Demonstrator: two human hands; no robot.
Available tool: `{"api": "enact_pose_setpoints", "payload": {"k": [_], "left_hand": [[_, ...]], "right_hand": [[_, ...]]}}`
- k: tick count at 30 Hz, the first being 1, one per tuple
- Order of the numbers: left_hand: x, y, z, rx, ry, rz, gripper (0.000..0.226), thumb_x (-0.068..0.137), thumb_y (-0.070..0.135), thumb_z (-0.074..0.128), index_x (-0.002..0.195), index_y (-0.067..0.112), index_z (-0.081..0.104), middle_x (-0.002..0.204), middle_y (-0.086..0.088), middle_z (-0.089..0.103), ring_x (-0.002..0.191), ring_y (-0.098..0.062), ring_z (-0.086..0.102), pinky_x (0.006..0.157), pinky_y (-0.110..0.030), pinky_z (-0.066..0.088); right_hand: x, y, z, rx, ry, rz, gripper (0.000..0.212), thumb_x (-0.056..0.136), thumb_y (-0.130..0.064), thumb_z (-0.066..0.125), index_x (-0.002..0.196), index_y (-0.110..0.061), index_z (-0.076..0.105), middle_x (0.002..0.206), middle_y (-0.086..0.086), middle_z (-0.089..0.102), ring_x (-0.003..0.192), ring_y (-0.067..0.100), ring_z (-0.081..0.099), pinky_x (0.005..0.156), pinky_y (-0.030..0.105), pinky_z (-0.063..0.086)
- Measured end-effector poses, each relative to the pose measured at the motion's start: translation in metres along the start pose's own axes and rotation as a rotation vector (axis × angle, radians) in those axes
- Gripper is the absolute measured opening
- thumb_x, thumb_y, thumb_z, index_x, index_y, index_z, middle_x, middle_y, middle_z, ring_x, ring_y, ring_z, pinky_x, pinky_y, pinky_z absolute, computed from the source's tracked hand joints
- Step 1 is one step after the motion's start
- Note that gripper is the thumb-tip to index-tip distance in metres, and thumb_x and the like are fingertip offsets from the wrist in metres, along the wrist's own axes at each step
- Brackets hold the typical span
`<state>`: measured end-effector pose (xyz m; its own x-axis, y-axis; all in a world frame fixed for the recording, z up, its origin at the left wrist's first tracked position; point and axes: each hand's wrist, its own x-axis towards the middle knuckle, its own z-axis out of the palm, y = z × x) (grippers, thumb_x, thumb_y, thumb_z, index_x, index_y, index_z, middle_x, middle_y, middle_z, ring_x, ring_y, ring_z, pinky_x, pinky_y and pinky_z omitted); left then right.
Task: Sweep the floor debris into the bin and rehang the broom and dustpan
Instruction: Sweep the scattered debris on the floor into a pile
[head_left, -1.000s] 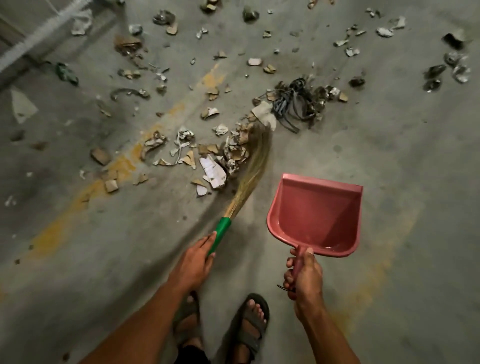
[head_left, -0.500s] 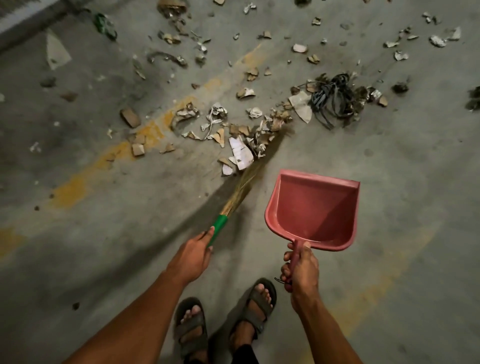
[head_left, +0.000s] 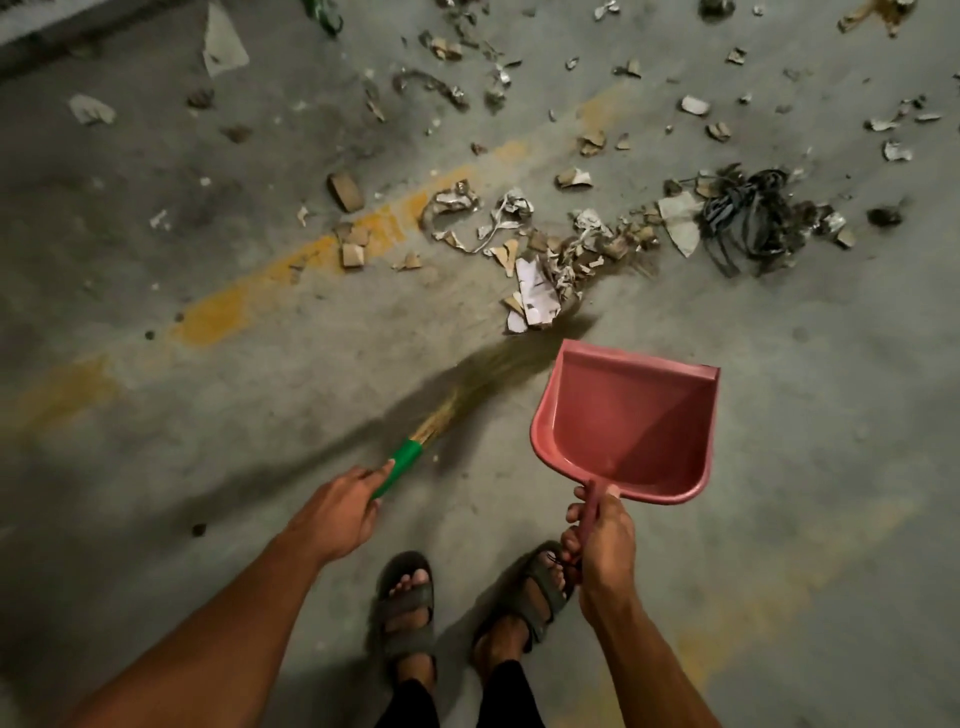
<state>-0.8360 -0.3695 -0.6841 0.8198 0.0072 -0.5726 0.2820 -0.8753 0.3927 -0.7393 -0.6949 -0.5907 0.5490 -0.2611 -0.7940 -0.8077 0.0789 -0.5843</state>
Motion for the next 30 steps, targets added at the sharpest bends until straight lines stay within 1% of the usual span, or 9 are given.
{"api": "enact_pose_setpoints", "payload": {"k": [3,6,12,16,21,25,26,28,30], "left_hand": [[-0.03,-0.004,-0.015,-0.06,0.001,-0.068,0.079,0.091,0.04,0.057,0.164,0.036,0.026,0.121,0.0,0.053,0.105,-0.023,0.062,0.09,-0.031,0.05],[-0.064,0.002,-0.031,-0.138,0.004,-0.125,0.085,0.084,0.041,0.065,0.16,0.041,0.027,0.121,0.007,0.057,0.103,-0.02,0.062,0.083,-0.028,0.046],[-0.129,-0.009,-0.03,-0.218,0.027,-0.317,0.077,0.08,0.047,0.056,0.15,0.043,0.025,0.102,-0.005,0.069,0.083,-0.026,0.065,0.069,-0.032,0.044],[-0.139,-0.001,-0.015,-0.31,0.077,-0.494,0.069,0.095,0.036,0.059,0.154,0.04,0.024,0.113,-0.012,0.07,0.096,-0.036,0.069,0.076,-0.035,0.048],[-0.129,0.039,0.015,-0.487,0.189,-0.789,0.066,0.107,0.056,0.038,0.165,0.042,0.009,0.121,-0.025,0.068,0.102,-0.042,0.069,0.09,-0.043,0.055],[-0.113,0.096,0.047,-0.572,0.181,-0.995,0.072,0.107,0.047,0.042,0.165,0.041,-0.002,0.116,-0.024,0.066,0.092,-0.037,0.066,0.077,-0.037,0.052],[-0.106,0.112,0.055,-0.58,0.161,-1.027,0.075,0.106,0.047,0.043,0.165,0.04,-0.004,0.121,-0.023,0.067,0.094,-0.037,0.066,0.079,-0.038,0.053],[-0.086,0.149,0.071,-0.57,0.051,-1.029,0.079,0.105,0.042,0.042,0.165,0.033,-0.007,0.14,-0.021,0.06,0.118,-0.04,0.063,0.099,-0.048,0.053],[-0.062,0.192,0.076,-0.552,-0.054,-0.979,0.078,0.107,0.033,0.041,0.166,0.027,-0.009,0.147,-0.02,0.054,0.13,-0.038,0.057,0.108,-0.048,0.048]], "right_hand": [[-0.008,0.0,0.004,-0.036,0.002,-0.005,0.053,0.111,-0.046,0.037,0.114,0.0,0.063,0.074,0.007,0.053,0.046,0.015,0.039,0.041,0.024,0.031],[-0.02,-0.002,0.009,-0.056,-0.023,-0.003,0.056,0.111,-0.048,0.035,0.115,0.0,0.063,0.075,0.007,0.054,0.048,0.016,0.04,0.042,0.025,0.032],[-0.035,-0.024,0.013,-0.116,-0.071,-0.029,0.052,0.112,-0.048,0.033,0.113,-0.007,0.064,0.075,0.005,0.054,0.047,0.015,0.04,0.04,0.022,0.031],[-0.03,-0.036,0.01,-0.184,-0.102,-0.052,0.051,0.112,-0.05,0.031,0.11,-0.011,0.064,0.074,0.003,0.055,0.045,0.013,0.041,0.042,0.023,0.029],[-0.017,-0.047,0.003,-0.272,-0.155,-0.093,0.051,0.113,-0.048,0.03,0.108,-0.011,0.064,0.075,0.004,0.055,0.043,0.012,0.041,0.043,0.025,0.029],[-0.008,-0.048,-0.009,-0.339,-0.197,-0.086,0.051,0.112,-0.05,0.029,0.107,-0.014,0.064,0.075,0.002,0.056,0.044,0.011,0.041,0.043,0.022,0.027],[-0.005,-0.048,-0.013,-0.349,-0.2,-0.089,0.051,0.112,-0.05,0.029,0.107,-0.014,0.065,0.075,0.002,0.056,0.044,0.011,0.042,0.043,0.022,0.027],[0.003,-0.047,-0.022,-0.365,-0.198,-0.096,0.051,0.113,-0.05,0.029,0.107,-0.013,0.065,0.075,0.002,0.057,0.045,0.012,0.042,0.043,0.022,0.028],[0.011,-0.045,-0.031,-0.375,-0.195,-0.099,0.052,0.113,-0.049,0.029,0.107,-0.012,0.065,0.074,0.002,0.057,0.044,0.012,0.042,0.043,0.023,0.029]]}}
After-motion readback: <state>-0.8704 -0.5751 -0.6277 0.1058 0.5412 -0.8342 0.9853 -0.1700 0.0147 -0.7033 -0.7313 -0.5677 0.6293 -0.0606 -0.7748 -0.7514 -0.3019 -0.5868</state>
